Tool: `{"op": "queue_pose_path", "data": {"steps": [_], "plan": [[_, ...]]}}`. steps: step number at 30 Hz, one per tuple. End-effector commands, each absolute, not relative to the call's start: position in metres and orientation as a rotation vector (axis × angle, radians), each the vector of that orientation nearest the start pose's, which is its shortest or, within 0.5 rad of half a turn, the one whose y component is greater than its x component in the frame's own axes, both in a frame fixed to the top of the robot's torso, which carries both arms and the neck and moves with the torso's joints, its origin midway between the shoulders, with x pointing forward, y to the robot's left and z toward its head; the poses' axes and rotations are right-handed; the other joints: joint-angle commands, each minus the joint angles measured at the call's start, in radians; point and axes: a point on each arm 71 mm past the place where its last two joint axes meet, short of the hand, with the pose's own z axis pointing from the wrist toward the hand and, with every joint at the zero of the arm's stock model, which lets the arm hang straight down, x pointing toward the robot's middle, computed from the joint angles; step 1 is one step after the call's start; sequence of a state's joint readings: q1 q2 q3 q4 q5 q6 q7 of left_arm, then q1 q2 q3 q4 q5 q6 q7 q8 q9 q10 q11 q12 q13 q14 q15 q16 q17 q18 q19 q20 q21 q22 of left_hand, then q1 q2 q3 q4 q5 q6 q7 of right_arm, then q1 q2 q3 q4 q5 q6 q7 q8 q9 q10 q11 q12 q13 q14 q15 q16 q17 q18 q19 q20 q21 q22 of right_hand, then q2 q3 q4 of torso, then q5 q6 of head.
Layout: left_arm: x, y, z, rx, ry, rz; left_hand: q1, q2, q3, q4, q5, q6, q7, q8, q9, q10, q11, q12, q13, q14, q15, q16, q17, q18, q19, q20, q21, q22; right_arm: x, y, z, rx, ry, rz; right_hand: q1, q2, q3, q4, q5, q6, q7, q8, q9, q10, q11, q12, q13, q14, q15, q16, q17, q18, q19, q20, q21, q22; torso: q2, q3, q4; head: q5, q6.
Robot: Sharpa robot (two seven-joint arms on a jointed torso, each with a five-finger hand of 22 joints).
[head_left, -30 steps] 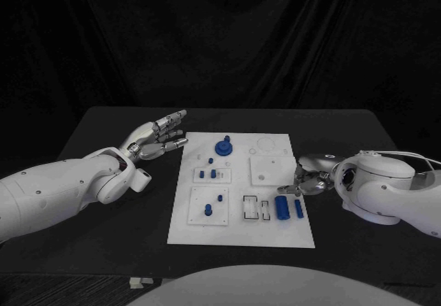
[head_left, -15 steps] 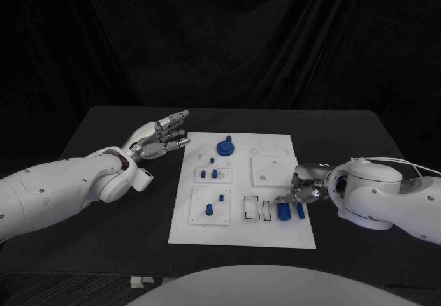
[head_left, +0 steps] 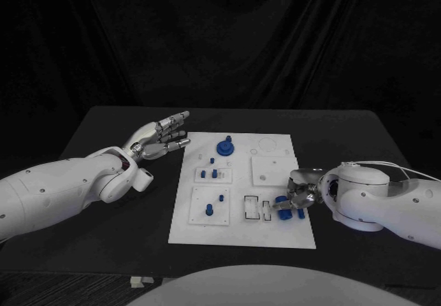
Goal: Assemble the parts on the task board
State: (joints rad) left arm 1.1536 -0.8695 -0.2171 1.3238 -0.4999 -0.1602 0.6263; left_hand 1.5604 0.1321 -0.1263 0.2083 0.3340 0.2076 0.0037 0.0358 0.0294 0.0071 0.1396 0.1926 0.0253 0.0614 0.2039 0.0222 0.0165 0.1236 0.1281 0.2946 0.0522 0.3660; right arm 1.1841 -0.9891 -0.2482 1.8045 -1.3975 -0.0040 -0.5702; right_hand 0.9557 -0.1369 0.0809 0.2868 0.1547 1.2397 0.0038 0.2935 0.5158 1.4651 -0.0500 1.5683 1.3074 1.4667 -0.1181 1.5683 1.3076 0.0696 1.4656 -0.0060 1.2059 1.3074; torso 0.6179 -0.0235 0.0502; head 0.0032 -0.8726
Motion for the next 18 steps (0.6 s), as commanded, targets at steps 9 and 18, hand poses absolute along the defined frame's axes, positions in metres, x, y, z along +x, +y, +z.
{"op": "queue_pose_path", "data": {"steps": [9,18], "plan": [[0.4713,0.2627,-0.2556,-0.498,1.629,-1.434,-0.001,0.008,-0.001,-0.001,0.004,0.006,0.008,0.001,0.002,0.002,0.009,0.003,0.001,0.005,0.005,0.004,0.001,-0.020,0.010,0.001,0.006,0.006,0.3868,-0.2142,-0.2757,-0.186,2.296,0.210,0.104,0.024,0.059,-0.057,0.404,-0.030,-0.003,-0.035,0.063,0.106,-0.009,0.003,0.263,0.104,-0.010,0.003,0.263,0.002,0.016,-0.010,-0.017,0.169,0.001,0.0001,-0.0012,0.005,0.000],[0.4707,0.2639,-0.2560,-0.502,1.633,-1.430,-0.002,0.009,-0.001,-0.001,0.005,0.007,0.009,0.001,0.002,0.002,0.009,0.003,0.001,0.006,0.006,0.005,0.001,-0.021,0.011,0.001,0.007,0.007,0.3834,-0.2113,-0.2733,-0.095,2.288,0.310,0.126,0.018,0.248,-0.123,0.916,-0.050,0.000,-0.039,0.139,0.106,-0.009,0.003,0.263,0.104,-0.008,0.003,0.263,0.003,0.013,-0.009,-0.019,0.168,0.000,0.0002,0.0001,0.009,0.000]]}}
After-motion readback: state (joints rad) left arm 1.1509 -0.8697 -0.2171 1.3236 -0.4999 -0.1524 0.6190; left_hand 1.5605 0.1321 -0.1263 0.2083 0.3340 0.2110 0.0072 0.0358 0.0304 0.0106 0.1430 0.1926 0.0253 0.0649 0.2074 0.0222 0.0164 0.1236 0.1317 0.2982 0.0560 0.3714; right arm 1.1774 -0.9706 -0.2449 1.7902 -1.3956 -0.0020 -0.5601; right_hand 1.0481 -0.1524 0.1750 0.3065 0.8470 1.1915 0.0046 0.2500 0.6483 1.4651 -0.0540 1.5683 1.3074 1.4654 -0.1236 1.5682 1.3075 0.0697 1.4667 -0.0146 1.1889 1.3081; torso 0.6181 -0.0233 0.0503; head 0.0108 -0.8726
